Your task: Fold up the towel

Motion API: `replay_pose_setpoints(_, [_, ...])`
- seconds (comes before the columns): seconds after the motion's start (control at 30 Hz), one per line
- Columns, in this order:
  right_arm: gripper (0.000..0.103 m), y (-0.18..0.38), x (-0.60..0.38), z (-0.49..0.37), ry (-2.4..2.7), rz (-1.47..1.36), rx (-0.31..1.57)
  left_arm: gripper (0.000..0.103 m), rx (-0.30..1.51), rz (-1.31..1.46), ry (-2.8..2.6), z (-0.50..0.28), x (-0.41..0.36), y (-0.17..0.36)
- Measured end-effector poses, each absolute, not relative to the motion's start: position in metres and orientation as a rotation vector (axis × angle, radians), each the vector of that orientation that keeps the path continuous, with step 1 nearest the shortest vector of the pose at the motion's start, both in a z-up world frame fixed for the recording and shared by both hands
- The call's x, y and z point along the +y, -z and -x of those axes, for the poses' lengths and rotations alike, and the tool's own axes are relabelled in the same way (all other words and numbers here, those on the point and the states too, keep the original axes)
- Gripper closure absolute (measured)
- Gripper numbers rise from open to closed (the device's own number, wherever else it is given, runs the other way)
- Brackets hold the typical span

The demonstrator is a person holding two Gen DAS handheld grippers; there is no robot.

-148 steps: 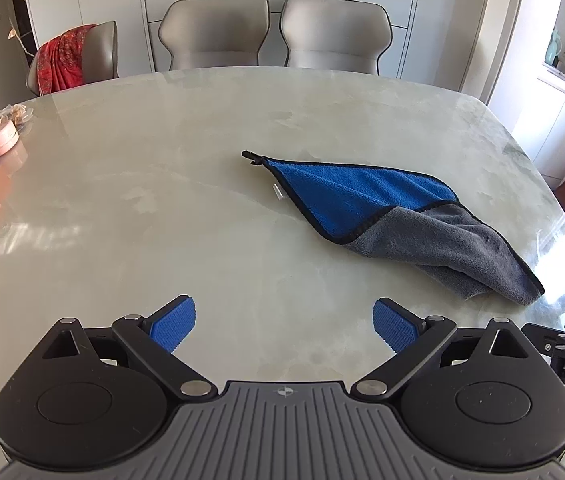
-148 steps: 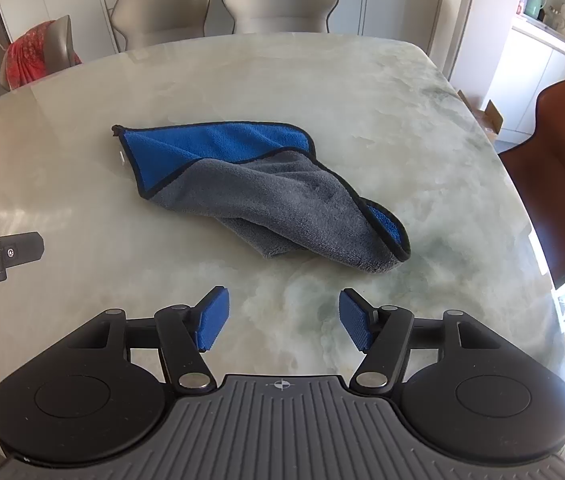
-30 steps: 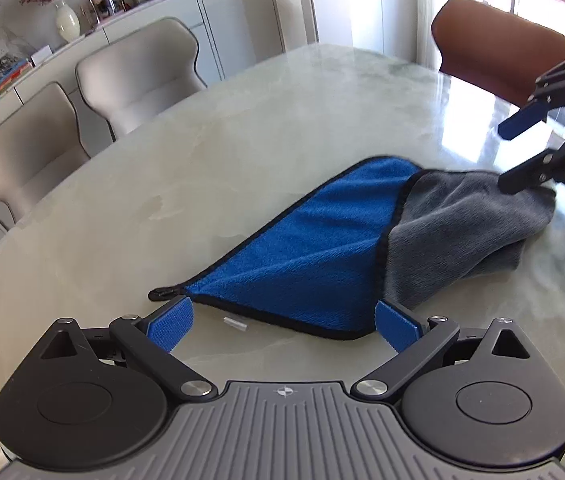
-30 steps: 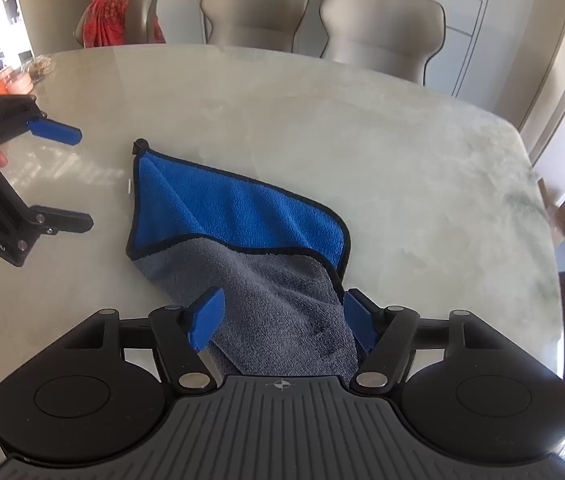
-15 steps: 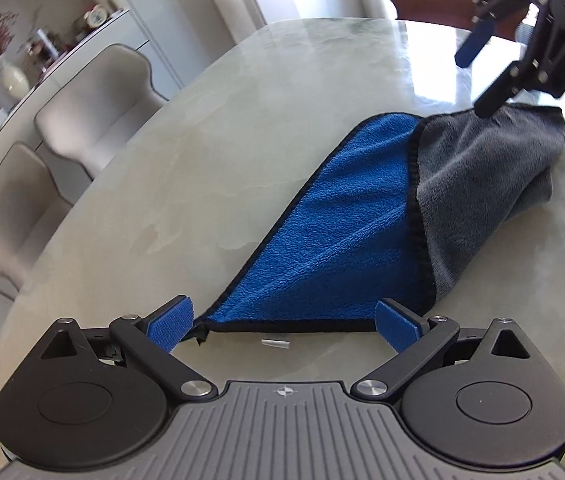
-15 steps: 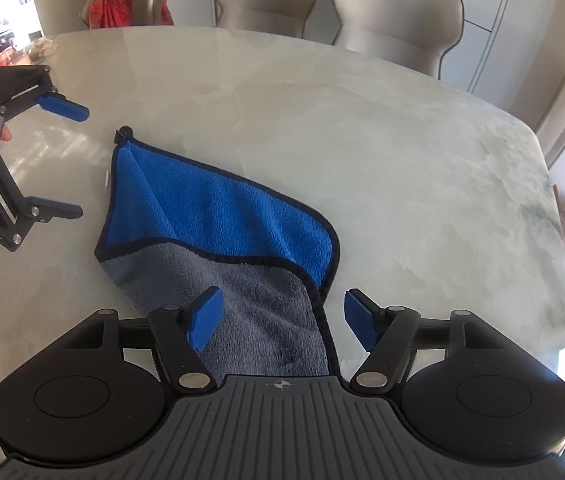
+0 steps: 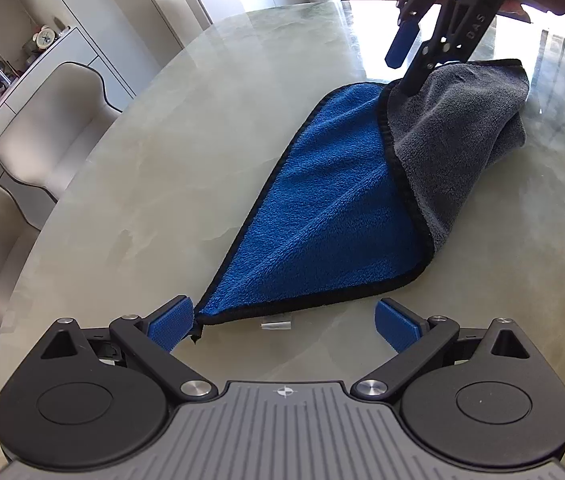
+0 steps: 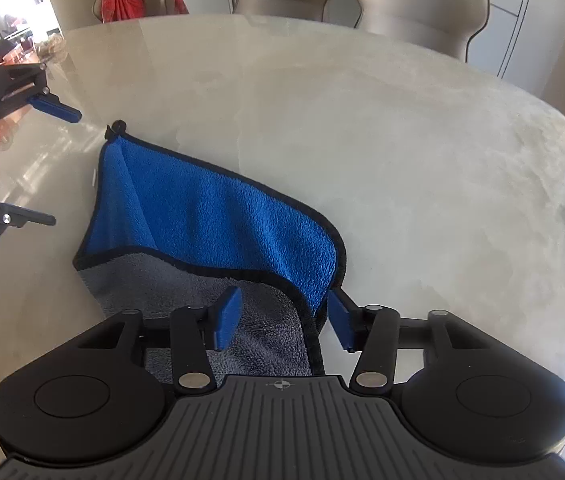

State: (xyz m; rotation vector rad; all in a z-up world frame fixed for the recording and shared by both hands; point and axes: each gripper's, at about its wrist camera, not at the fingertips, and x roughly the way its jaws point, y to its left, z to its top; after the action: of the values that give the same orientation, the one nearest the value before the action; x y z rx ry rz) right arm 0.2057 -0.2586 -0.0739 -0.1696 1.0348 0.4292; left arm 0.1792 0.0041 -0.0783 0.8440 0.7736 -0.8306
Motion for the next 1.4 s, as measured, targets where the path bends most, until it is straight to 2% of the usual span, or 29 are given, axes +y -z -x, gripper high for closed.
replay_pose_setpoints(0.1, [0.058,0.081,-0.258,-0.211,-0.441,0.160,1.058,0.003,0.773,-0.831,0.831,-0.180,0.006,0.078])
replay_pose_setpoints(0.2, [0.065,0.085,-0.256,-0.213,-0.466,0.156,1.080,0.003,0.762,-0.845,0.842,-0.179,0.006,0.078])
replay_pose_setpoints(0.27, [0.073,0.087,-0.253,-0.212,-0.478,0.172,1.088,0.003,0.762,-0.867,0.839,-0.181,0.005,0.080])
replay_pose_setpoints(0.33, [0.086,0.088,-0.252,-0.211,-0.481,0.174,1.100,0.003,0.764,-0.885,0.830,-0.182,0.004,0.082])
replay_pose_setpoints(0.4, [0.091,0.085,-0.251,-0.208,-0.485,0.165,1.095,0.003,0.762,-0.861,0.804,-0.182,0.004,0.081])
replay_pose_setpoints(0.83, [0.092,0.072,-0.226,-0.189,-0.466,0.250,1.109,0.003,0.682,-0.466,0.592,-0.124,0.003,0.055])
replay_pose_setpoints(1.4, [0.092,0.046,-0.197,-0.147,-0.410,0.404,1.073,0.003,0.635,-0.436,0.584,-0.072,0.012,0.046])
